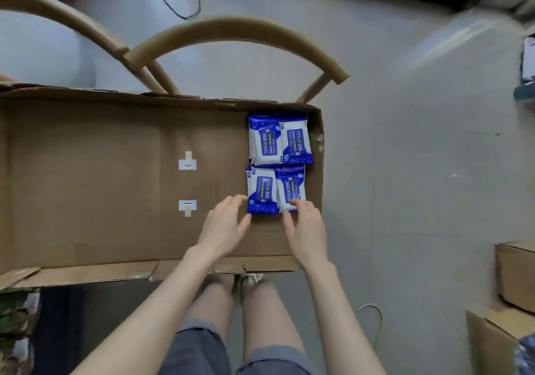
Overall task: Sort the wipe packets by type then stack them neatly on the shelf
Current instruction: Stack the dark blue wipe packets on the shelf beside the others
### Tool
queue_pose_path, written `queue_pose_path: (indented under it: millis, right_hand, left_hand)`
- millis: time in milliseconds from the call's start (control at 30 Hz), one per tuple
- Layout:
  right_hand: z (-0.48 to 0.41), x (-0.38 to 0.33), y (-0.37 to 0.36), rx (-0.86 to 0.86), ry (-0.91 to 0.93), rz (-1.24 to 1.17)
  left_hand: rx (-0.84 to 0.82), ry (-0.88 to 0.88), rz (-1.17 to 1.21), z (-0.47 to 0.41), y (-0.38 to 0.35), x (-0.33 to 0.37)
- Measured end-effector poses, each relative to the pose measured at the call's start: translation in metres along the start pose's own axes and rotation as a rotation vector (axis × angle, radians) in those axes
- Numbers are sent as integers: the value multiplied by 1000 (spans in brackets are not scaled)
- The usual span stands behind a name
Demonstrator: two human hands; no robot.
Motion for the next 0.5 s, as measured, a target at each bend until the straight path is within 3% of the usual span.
queue_pose_path:
  millis: [300, 500]
  right_hand:
    - [-103, 63, -44, -76, -94, -16]
    - [-142, 93, -61, -2, -94, -36]
  left_hand:
    - [31, 251, 226, -95, -66, -50]
    - [223, 359, 328, -122, -93, -69]
Point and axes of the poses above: each hand's wrist, its own z-axis away from the middle knuckle, its own y-axis out of the back of the hand, x = y × z, the point moved 9 cm from there along -z, towards the middle knuckle, and after that the axes turned 8 degrees about -x, right-handed, at the moved point
